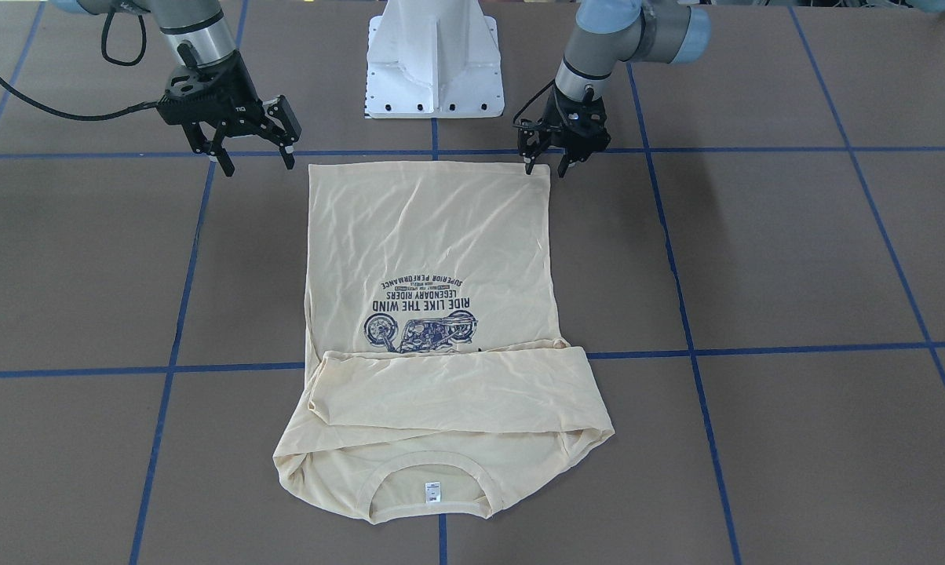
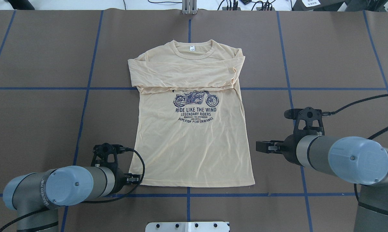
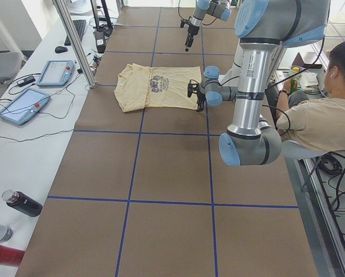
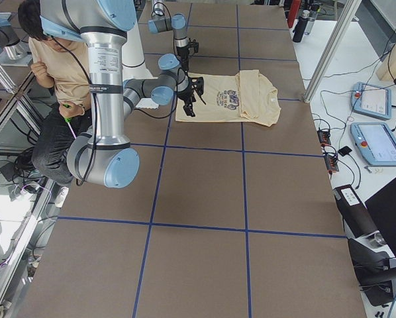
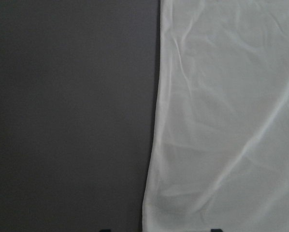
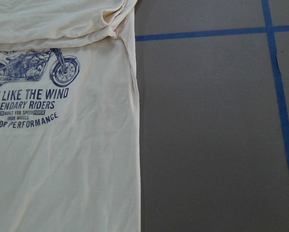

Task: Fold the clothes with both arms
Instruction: 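Move both grippers down to the hem corners nearest the robot, then grasp the hem corners with the left and right grippers, then lift the hem with both grippers and fold it toward the collar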

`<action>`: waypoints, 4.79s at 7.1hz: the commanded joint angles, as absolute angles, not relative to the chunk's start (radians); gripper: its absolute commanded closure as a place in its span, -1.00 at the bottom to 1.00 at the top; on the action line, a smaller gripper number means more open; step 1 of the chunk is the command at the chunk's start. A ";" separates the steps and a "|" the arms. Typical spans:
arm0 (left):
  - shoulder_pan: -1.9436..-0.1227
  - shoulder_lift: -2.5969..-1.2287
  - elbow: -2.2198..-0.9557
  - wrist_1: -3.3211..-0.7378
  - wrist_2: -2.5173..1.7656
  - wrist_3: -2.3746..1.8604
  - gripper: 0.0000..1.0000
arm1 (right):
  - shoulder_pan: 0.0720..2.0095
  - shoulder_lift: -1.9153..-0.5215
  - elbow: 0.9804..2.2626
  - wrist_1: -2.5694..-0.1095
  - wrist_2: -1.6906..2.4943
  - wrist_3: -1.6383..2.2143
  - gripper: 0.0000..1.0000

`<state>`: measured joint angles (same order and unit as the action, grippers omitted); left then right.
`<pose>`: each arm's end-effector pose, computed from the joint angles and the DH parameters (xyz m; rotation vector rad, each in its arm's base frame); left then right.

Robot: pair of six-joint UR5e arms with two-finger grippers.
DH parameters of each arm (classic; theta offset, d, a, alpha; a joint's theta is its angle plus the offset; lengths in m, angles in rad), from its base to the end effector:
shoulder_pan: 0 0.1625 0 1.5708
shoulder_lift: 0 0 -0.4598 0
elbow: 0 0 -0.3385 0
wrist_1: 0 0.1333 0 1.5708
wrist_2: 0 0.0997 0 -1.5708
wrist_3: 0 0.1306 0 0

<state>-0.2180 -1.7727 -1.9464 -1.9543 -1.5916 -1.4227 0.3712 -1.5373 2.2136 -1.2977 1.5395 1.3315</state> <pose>0.4989 -0.2443 0.4212 0.1561 0.9485 -0.0544 -0.3635 -0.2889 0.4051 0.3131 -0.8975 0.1367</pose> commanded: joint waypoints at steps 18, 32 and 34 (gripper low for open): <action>-0.216 -1.778 -1.991 -1.951 -1.594 -1.428 1.00 | 0.029 -1.465 2.051 -1.361 1.190 1.488 -0.01; -0.221 -1.773 -2.064 -1.942 -1.603 -1.427 1.00 | 0.046 -1.457 2.133 -1.377 1.196 1.506 1.00; -0.235 -1.764 -2.198 -1.876 -1.721 -1.424 1.00 | 0.154 -1.459 2.326 -1.533 1.387 1.497 1.00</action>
